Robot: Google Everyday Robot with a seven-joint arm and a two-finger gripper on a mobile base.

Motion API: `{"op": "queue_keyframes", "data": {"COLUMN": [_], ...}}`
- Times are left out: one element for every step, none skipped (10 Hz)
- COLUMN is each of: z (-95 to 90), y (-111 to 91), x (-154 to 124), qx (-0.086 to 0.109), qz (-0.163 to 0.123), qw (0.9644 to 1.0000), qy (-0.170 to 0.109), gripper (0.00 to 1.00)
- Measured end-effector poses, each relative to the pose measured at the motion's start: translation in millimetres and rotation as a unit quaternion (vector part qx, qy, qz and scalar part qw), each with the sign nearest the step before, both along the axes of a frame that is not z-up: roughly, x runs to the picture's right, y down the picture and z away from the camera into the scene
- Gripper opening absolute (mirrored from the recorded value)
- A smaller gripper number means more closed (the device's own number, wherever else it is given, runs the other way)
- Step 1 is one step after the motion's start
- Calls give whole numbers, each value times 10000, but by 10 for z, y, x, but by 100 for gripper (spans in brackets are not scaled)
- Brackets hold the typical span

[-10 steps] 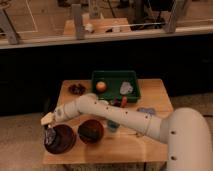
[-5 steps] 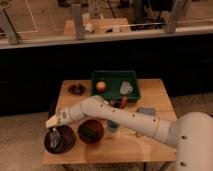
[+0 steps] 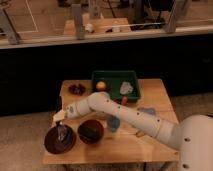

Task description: Wipe purple bowl with brush

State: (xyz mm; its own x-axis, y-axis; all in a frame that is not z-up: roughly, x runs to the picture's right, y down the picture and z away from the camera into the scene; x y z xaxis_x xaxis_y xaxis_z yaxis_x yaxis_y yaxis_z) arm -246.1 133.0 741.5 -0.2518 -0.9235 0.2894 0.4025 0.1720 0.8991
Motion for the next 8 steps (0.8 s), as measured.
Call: {"op": "queue_keyframes", "data": {"z": [59,97,124,125,113,96,47,-20], "y": [-58,-99,-136,-165,-171,-164,-114,-33], "x": [-46,-106,-202,-331,-410,-463,-547,-590], "qx": [47,88,121,151,161,159,157,113], "qz": [-4,0,14,26,29,15,-49,-118], "qw": [10000,9999,9998,9996,9994,9993,9990,9989], "qy": [-34,-77,-141,-239,-300,-341,-405,-446], "gripper": [0,0,0,0,0,0,0,0]}}
